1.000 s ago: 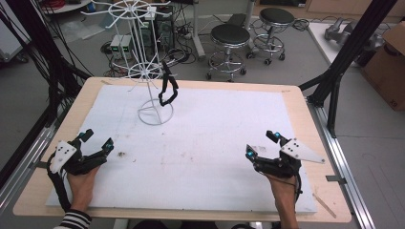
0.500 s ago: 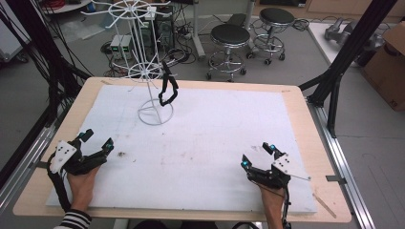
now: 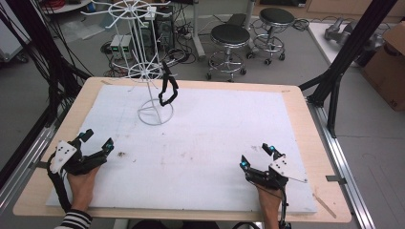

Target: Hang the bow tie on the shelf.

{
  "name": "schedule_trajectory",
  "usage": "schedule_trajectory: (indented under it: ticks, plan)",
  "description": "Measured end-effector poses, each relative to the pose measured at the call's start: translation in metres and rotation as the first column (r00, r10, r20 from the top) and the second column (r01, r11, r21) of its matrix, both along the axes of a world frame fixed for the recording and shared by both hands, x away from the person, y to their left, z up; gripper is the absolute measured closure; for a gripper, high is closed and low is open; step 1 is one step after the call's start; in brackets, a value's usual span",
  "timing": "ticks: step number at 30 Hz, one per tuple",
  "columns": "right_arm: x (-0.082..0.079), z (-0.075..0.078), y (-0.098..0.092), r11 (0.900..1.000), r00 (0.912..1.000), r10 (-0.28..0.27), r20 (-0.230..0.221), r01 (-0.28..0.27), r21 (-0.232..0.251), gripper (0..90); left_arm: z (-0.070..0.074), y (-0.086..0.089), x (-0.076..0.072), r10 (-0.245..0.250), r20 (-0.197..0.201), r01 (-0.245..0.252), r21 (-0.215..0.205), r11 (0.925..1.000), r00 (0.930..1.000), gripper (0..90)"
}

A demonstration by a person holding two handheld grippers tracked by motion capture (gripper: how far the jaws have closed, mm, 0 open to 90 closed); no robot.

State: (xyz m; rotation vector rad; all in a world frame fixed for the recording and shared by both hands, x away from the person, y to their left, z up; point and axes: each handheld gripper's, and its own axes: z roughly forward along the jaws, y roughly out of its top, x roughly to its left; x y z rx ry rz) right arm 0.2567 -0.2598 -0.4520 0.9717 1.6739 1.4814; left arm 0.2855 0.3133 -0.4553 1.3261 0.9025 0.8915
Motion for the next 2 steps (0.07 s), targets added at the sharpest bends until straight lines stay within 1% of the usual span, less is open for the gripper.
schedule_trajectory:
  ticks: [2]
  plan:
    - [-0.0002,-0.0002,0.0003,1.0,1.0,-0.003,0.006,0.003,-0.004,11.5,0.0,0.0003,-0.0001,0.0,0.0,0.0,-0.004,1.0,1.0,16.1]
